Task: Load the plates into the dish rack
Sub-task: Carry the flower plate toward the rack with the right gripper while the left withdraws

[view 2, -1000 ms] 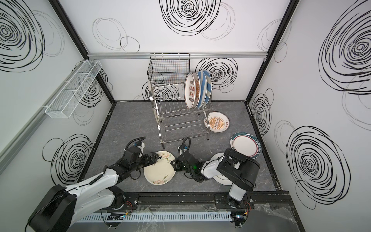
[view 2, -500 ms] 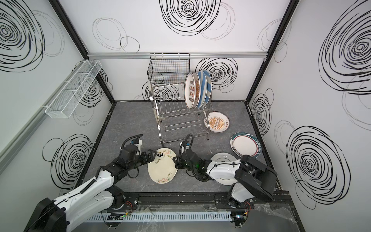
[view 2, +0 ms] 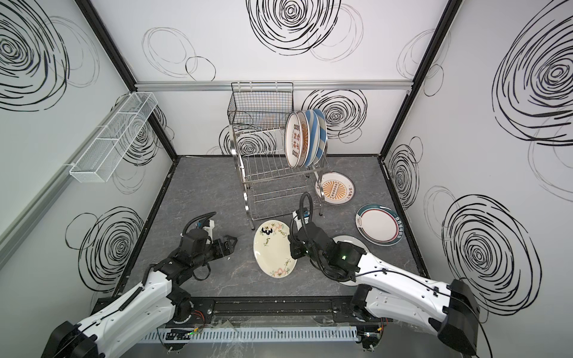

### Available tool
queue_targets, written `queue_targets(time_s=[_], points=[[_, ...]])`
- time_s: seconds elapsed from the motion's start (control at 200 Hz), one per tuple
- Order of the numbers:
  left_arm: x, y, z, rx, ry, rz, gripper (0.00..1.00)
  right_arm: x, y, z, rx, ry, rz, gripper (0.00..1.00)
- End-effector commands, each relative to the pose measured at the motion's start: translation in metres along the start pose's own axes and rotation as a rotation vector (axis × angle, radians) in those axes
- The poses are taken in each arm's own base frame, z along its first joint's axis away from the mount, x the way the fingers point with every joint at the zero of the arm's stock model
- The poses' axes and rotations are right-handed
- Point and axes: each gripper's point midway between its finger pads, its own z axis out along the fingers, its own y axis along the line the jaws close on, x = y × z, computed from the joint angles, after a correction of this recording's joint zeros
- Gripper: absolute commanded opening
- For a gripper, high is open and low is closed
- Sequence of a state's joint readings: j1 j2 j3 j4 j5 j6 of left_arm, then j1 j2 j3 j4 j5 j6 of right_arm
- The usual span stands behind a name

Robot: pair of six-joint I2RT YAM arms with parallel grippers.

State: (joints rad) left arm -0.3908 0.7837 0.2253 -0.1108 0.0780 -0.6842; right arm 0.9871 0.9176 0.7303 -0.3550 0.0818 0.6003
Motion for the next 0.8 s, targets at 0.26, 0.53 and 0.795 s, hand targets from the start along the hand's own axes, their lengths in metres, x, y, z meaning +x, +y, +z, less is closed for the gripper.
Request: queue_targets(time_s=[0.26, 0.53, 0.795], points=[[-0.003, 0.000, -0.002, 0.028, -0.067, 0.079, 0.96, -0.136, 0.043, -0.105, -0.010, -0.242, -0.121, 0.00], [-0.002, -0.004, -0.006, 0.059, -0.080, 0.082, 0.96, -0.219, 0.067, -0.141, 0.073, -0.361, -0.176, 0.00], [0.001, -0.006, -0.004, 0.070, -0.068, 0.087, 0.96, -0.289, 0.072, -0.170, 0.205, -0.566, -0.194, 0.00]])
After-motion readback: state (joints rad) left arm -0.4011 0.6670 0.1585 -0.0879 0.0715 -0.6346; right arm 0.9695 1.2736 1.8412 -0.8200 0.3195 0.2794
